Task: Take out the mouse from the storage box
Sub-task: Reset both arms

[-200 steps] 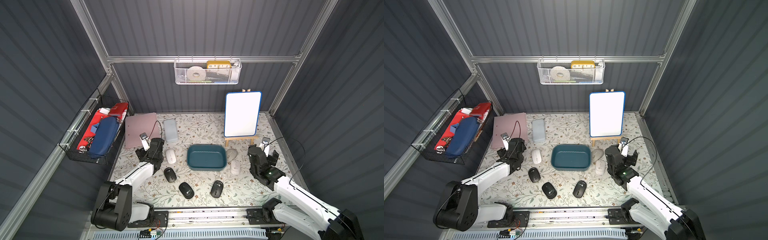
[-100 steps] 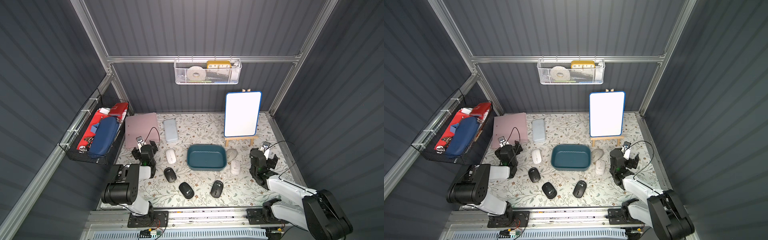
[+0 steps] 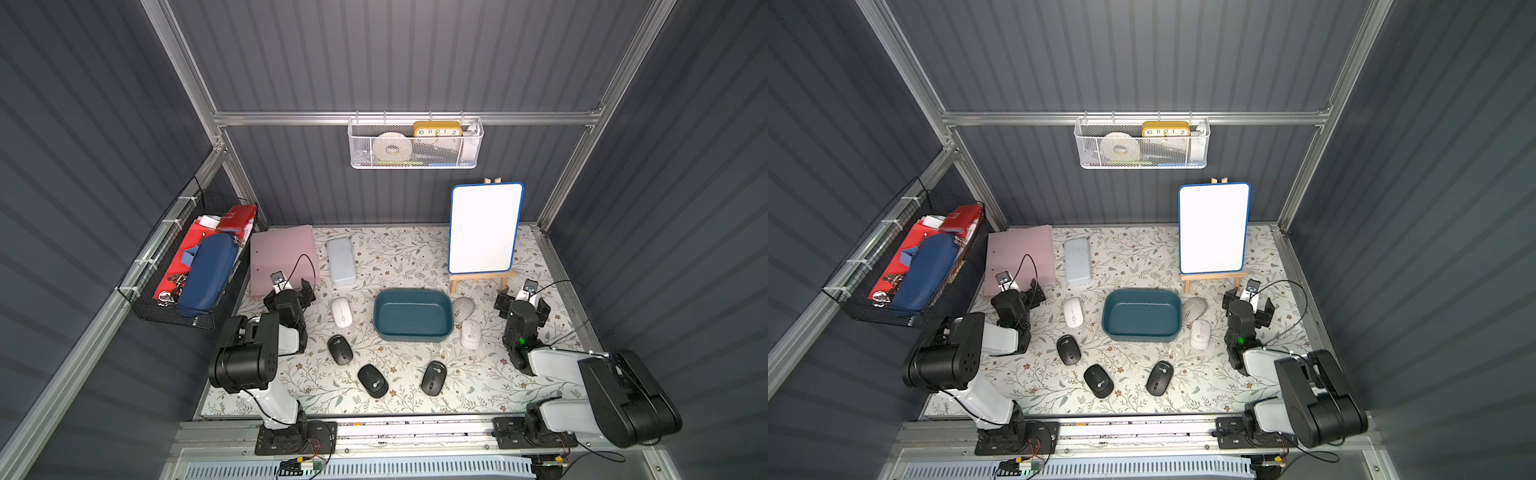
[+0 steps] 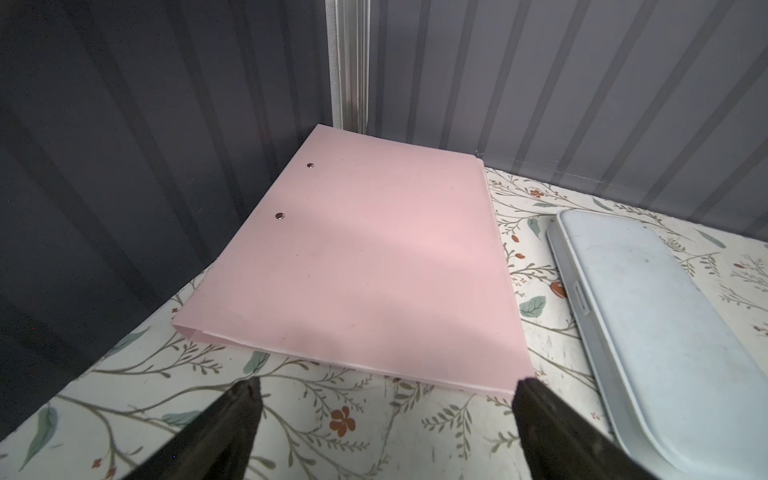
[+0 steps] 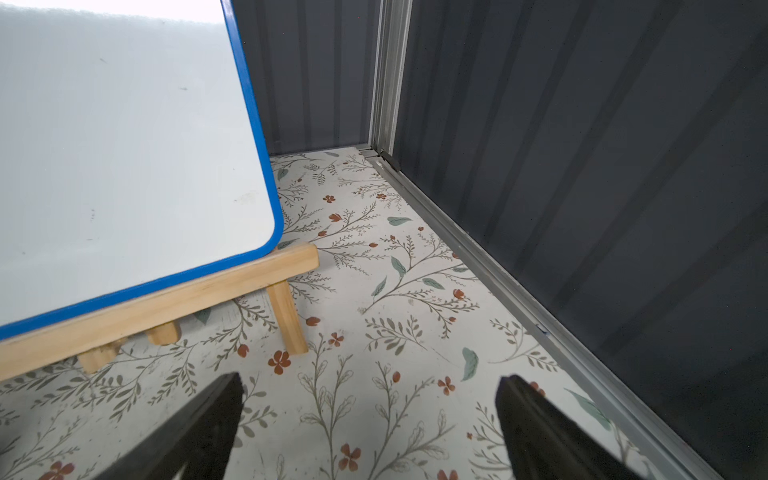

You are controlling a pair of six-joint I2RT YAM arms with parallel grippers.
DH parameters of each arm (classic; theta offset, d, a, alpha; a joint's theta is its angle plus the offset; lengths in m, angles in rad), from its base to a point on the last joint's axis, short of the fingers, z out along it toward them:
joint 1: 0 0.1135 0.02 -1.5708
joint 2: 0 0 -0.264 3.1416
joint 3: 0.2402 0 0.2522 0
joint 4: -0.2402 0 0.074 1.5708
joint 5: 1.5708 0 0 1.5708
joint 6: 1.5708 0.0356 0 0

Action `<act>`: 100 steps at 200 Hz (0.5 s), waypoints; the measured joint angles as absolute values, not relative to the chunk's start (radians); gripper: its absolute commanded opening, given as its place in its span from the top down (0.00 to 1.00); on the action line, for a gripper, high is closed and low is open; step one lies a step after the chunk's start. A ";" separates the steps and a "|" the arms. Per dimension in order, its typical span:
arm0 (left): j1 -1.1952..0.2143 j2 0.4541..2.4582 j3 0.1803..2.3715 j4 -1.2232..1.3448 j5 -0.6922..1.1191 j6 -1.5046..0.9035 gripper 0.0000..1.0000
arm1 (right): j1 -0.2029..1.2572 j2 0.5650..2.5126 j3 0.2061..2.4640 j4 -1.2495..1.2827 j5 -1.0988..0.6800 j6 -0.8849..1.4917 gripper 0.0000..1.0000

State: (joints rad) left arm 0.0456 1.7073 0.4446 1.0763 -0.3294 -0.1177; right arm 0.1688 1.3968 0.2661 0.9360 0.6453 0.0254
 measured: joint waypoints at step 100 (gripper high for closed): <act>0.046 1.707 0.445 1.076 -0.314 -0.118 0.01 | 0.084 1.562 0.346 0.999 0.412 0.032 0.01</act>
State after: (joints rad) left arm 0.0456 1.7073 0.4446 1.0763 -0.3141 -0.1181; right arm 0.0837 1.5616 0.3462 0.9985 0.4118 0.0319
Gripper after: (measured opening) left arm 0.994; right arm 0.989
